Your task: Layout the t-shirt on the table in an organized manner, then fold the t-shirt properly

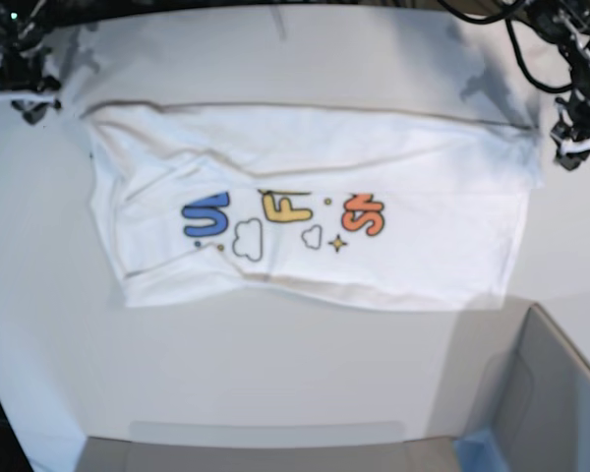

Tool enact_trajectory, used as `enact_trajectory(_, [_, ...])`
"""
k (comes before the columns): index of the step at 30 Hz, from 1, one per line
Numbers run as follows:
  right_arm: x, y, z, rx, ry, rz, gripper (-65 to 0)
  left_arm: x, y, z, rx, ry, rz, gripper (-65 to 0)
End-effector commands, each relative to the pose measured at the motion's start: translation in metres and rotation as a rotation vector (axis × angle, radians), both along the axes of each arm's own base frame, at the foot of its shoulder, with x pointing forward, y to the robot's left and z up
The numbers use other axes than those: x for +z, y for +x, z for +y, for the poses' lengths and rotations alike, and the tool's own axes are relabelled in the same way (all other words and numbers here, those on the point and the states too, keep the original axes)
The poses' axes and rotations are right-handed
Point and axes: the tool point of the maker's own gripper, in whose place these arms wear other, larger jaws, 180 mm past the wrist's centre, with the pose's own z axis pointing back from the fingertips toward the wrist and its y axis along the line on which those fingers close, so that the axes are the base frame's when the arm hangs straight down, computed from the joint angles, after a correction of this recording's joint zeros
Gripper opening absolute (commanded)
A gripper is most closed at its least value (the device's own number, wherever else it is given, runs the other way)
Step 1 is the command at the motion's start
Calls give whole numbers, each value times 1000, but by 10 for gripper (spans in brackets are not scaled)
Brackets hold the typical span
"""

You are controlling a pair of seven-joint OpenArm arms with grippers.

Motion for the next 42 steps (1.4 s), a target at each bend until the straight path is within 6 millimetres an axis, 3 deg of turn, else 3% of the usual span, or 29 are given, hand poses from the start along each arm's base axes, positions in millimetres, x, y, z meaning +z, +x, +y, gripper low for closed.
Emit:
enact_trajectory(1, [23, 17, -5, 21, -50, -77, -439, 12, 9, -1, -23, 18, -34, -456])
enact_trajectory(4, [43, 36, -3, 61, -84, -135, -439, 16, 35, -25, -114, 9, -58, -455])
enact_trajectory(7, [55, 64, 20, 159, -86, -181, -439, 16, 56, -62, -238, 5, -61, -455])
enact_trajectory(9, [59, 84, 46, 252, -72, -206, -439, 12, 67, -90, -324, -6, -52, -454])
enact_trajectory(13, [53, 111, 106, 421, -3, -222, -439, 8, 81, -124, -426, -24, -53, -454])
enact_trajectory(17, [49, 130, 167, 599, 52, -231, -439, 5, 97, -137, -457, -53, -57, -454])
enact_trajectory(20, [40, 141, 201, 688, 97, -220, -439, -20, 94, -139, -451, -103, 3, -454])
enact_trajectory(22, [27, 147, 212, 716, 120, -195, -439, -33, 88, -138, -440, -126, 37, -454])
enact_trajectory(28, [-11, 146, 224, 731, 168, -100, -439, -58, 69, -128, -408, -156, 110, -454])
enact_trajectory(32, [-28, 139, 219, 715, 181, -51, -439, -72, 60, -126, -410, -169, 160, -454])
enact_trajectory(35, [-42, 129, 216, 704, 192, -8, -439, -80, 57, -126, -403, -184, 179, -455])
enact_trajectory(42, [-60, 102, 204, 668, 205, 55, -439, -99, 26, -127, -397, -204, 251, -455])
